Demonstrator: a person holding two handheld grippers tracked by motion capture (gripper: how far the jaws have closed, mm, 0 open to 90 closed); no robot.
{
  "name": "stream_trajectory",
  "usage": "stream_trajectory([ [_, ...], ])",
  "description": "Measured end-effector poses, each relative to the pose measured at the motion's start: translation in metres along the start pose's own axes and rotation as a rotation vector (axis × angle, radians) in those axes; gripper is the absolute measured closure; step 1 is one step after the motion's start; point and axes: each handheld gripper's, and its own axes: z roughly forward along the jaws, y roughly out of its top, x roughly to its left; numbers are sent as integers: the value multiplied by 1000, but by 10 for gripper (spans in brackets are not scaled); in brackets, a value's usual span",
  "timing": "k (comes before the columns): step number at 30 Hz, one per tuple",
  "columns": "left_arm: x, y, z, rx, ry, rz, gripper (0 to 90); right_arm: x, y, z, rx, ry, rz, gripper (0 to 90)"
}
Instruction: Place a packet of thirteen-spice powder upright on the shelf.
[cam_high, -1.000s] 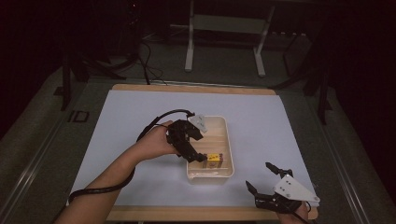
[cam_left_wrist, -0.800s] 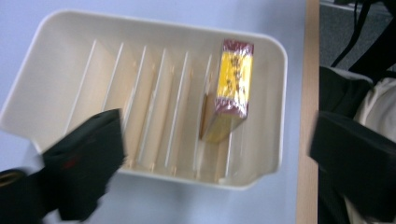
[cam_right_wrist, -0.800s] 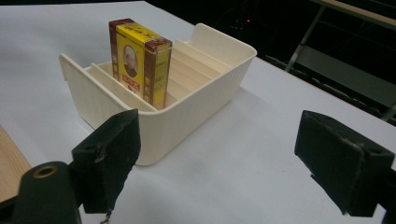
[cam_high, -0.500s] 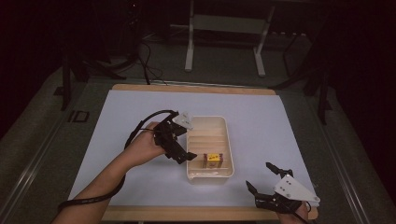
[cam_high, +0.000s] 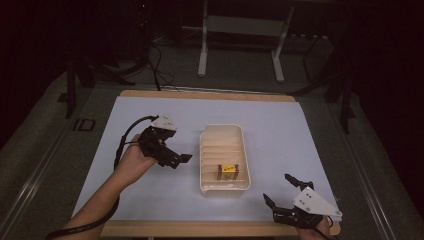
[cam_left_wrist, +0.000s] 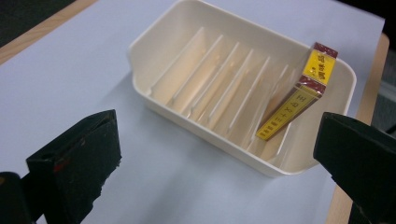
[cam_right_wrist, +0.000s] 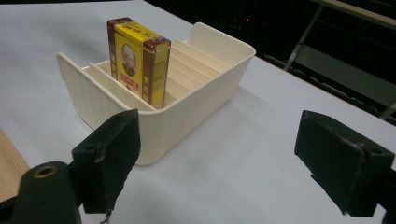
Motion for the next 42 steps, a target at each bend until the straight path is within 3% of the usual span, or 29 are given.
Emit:
stream_trajectory([
  [5, 5, -14, -9, -22, 53, -51, 8, 0, 0, 0, 1, -2, 1, 143],
  [10, 4, -28, -17, -28, 129, -68, 8, 0, 0, 0, 2, -7, 0, 144],
  [15, 3, -42, -24, -45, 168, -108, 8, 0, 0, 0, 4, -7, -2, 144],
  [18, -3, -51, -25, -26, 240, -95, 8, 1, 0, 0, 2, -8, -3, 143],
  [23, -6, -68, -27, -54, 280, -157, 8, 0, 0, 0, 2, -10, -4, 144],
  [28, -5, -87, -35, -122, 279, -238, 8, 1, 0, 0, 2, -9, -5, 144],
  [32, -4, -101, -37, -121, 280, -260, 8, 1, 0, 0, 4, -9, -2, 144],
  [35, -6, -112, -41, -146, 314, -283, 9, 1, 0, 0, 3, -12, -1, 144],
  [42, -6, -137, -48, -189, 301, -358, 9, 0, 0, 0, -4, -21, -3, 143],
])
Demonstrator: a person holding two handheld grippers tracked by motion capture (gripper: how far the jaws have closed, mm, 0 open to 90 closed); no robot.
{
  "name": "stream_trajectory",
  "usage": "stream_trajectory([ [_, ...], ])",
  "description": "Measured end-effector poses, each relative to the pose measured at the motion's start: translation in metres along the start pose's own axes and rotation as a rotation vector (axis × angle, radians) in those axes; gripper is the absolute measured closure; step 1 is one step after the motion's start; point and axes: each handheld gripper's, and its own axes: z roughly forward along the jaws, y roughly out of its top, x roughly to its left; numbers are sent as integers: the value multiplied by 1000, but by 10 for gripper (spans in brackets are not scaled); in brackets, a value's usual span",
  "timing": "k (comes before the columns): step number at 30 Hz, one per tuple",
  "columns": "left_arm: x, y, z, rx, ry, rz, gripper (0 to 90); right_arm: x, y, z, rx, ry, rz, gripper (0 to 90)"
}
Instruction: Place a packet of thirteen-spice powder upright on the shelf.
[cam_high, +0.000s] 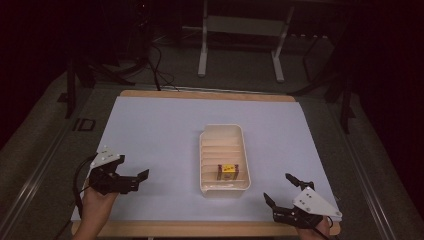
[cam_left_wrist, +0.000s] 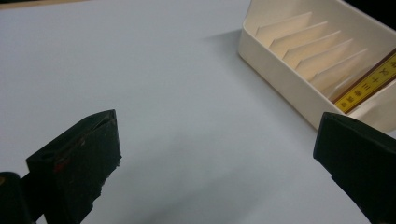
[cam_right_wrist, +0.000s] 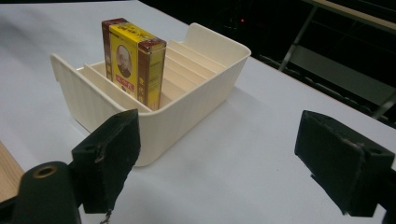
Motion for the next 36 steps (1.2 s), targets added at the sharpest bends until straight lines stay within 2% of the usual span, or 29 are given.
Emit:
stream_trajectory([
  [2, 4, -6, -3, -11, -16, -21, 8, -1, 0, 0, -2, -2, 3, 143],
  [5, 8, -12, -7, -15, -22, -25, 9, -1, 0, 0, 1, -5, 4, 143],
  [8, 12, -20, -13, -39, 1, -36, 9, 0, 0, -1, -3, -8, 4, 143],
  [12, 13, -28, -20, -42, 30, -41, 9, 0, 0, 0, -4, -14, 7, 142],
  [16, 13, -35, -23, -19, 65, -40, 9, 0, 0, -1, -6, -16, 5, 142],
  [20, 14, -37, -25, -43, 60, -42, 9, 0, 0, -1, -10, -15, 5, 142],
  [27, 10, -37, -24, -21, 83, -7, 9, -1, 0, -2, -16, -13, 6, 142],
  [36, 12, -38, -23, -14, 80, -26, 9, -1, 0, -2, -17, -18, 3, 142],
])
